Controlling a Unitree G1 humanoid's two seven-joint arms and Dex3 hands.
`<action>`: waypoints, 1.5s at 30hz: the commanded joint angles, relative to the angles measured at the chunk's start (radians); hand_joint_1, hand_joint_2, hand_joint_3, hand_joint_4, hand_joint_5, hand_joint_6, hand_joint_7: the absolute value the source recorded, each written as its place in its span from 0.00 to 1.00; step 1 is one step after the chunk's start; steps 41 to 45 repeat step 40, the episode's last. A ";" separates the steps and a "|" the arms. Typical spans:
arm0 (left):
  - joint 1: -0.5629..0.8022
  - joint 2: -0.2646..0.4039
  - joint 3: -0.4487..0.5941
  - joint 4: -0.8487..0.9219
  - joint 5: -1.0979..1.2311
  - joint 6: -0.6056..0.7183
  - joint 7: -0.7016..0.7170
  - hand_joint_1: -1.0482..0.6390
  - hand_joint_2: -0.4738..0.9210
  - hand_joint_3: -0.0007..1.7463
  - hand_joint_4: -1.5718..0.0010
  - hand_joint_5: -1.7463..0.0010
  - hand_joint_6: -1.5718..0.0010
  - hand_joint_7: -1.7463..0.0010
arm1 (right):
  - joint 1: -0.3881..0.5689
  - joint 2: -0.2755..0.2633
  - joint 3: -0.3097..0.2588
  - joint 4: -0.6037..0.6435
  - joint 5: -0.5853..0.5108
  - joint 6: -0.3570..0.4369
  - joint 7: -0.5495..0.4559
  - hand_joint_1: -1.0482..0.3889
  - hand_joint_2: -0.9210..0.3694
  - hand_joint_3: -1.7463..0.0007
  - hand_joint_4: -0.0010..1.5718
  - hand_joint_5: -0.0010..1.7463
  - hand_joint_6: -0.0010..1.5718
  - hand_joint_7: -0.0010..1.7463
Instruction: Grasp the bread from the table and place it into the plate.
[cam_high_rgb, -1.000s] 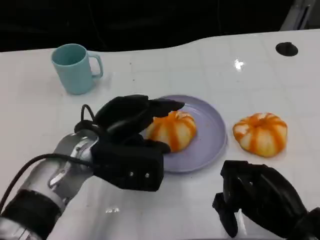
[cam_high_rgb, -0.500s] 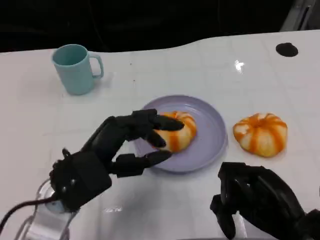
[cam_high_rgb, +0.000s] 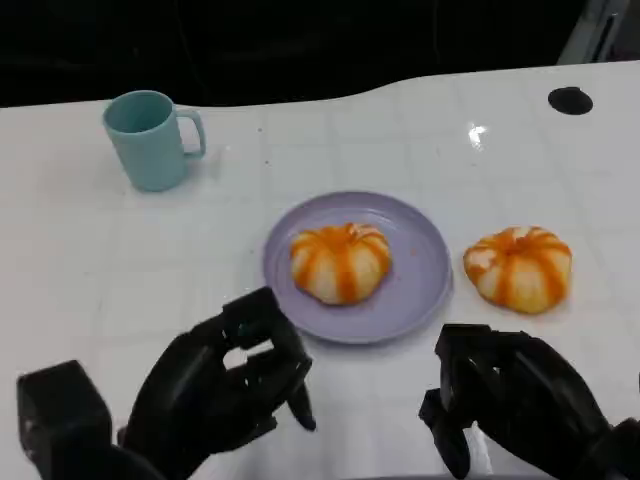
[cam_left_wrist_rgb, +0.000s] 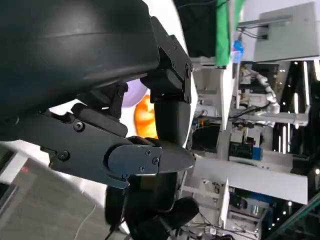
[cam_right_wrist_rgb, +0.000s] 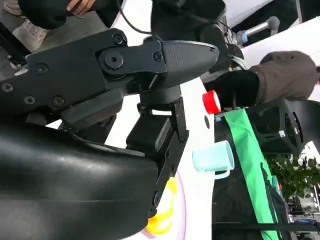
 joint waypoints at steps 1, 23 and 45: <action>0.044 -0.011 0.015 -0.020 -0.044 0.042 -0.016 0.27 1.00 0.23 0.43 0.00 0.58 0.00 | 0.003 -0.014 -0.011 -0.020 0.011 0.016 -0.001 0.08 0.00 0.81 0.80 0.91 0.69 0.83; 0.019 -0.056 0.065 0.131 -0.039 0.005 -0.121 0.25 1.00 0.18 0.41 0.00 0.56 0.00 | -0.015 -0.013 -0.030 0.019 0.025 0.000 0.026 0.08 0.00 0.81 0.82 0.92 0.71 0.86; -0.010 -0.075 0.095 0.193 -0.031 -0.008 -0.158 0.24 1.00 0.17 0.41 0.00 0.55 0.00 | -0.029 -0.014 -0.034 0.053 0.022 -0.014 0.040 0.09 0.00 0.80 0.81 0.94 0.70 0.90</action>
